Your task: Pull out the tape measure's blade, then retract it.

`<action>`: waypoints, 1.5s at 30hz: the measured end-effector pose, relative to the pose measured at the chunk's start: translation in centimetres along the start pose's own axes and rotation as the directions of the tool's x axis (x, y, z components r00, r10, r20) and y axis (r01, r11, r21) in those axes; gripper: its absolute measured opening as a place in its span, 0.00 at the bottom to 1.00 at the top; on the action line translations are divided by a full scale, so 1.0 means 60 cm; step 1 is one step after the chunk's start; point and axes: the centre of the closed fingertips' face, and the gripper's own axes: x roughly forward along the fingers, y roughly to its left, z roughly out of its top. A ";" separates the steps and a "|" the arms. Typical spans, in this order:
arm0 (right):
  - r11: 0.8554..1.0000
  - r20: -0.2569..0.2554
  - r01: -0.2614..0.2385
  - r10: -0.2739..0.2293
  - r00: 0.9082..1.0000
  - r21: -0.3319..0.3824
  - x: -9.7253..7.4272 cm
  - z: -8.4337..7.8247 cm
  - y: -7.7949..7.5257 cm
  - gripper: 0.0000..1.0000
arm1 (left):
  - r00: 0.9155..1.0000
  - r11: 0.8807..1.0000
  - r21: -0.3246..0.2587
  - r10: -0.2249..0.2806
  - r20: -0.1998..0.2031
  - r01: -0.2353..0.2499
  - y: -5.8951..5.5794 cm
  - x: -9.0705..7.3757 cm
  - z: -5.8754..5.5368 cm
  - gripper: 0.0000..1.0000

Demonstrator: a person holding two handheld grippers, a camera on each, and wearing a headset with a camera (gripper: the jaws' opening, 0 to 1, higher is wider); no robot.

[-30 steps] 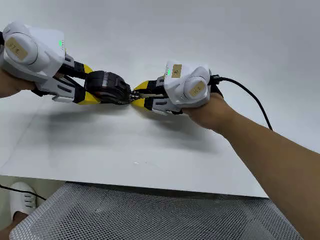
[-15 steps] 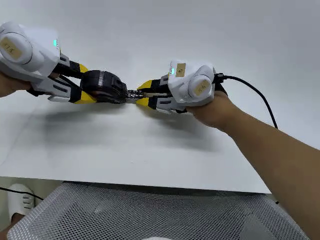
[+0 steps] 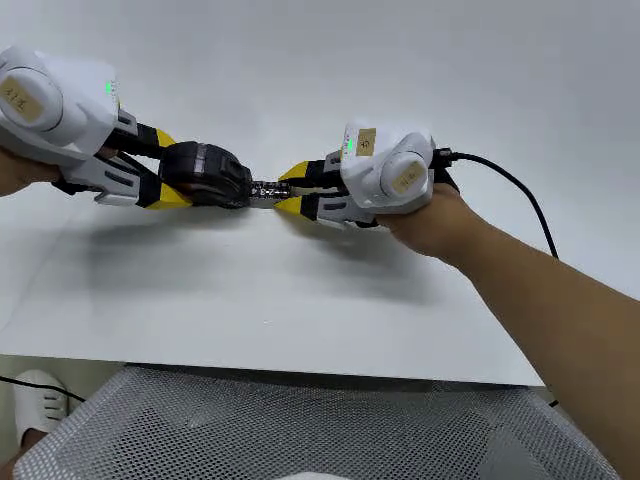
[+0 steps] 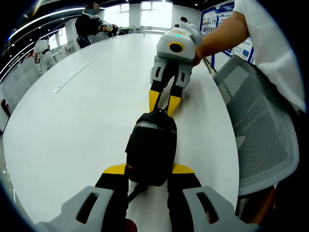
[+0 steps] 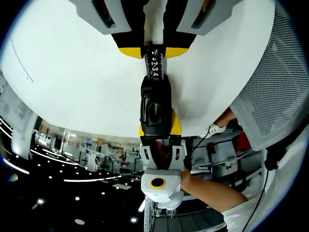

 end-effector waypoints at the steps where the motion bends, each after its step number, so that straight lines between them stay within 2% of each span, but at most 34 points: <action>1: 1.000 -0.003 0.003 -0.003 1.000 -0.003 -0.003 -0.002 0.000 0.10 | 1.000 1.000 0.000 0.000 0.000 0.000 0.000 0.000 0.000 0.25; 8: 1.000 -0.020 0.012 -0.012 1.000 -0.023 -0.018 -0.015 -0.001 0.10 | 1.000 1.000 -0.001 0.000 0.002 0.000 0.001 0.002 0.000 0.25; 20: 0.999 -0.036 0.017 -0.018 0.999 -0.038 -0.050 -0.023 0.004 0.10 | 1.000 1.000 -0.001 0.001 0.000 -0.001 0.001 0.002 0.001 0.25; 45: 0.999 -0.085 0.033 -0.036 0.996 -0.036 -0.105 -0.059 0.001 0.09 | 1.000 1.000 0.001 0.001 0.003 -0.001 0.002 0.004 0.000 0.25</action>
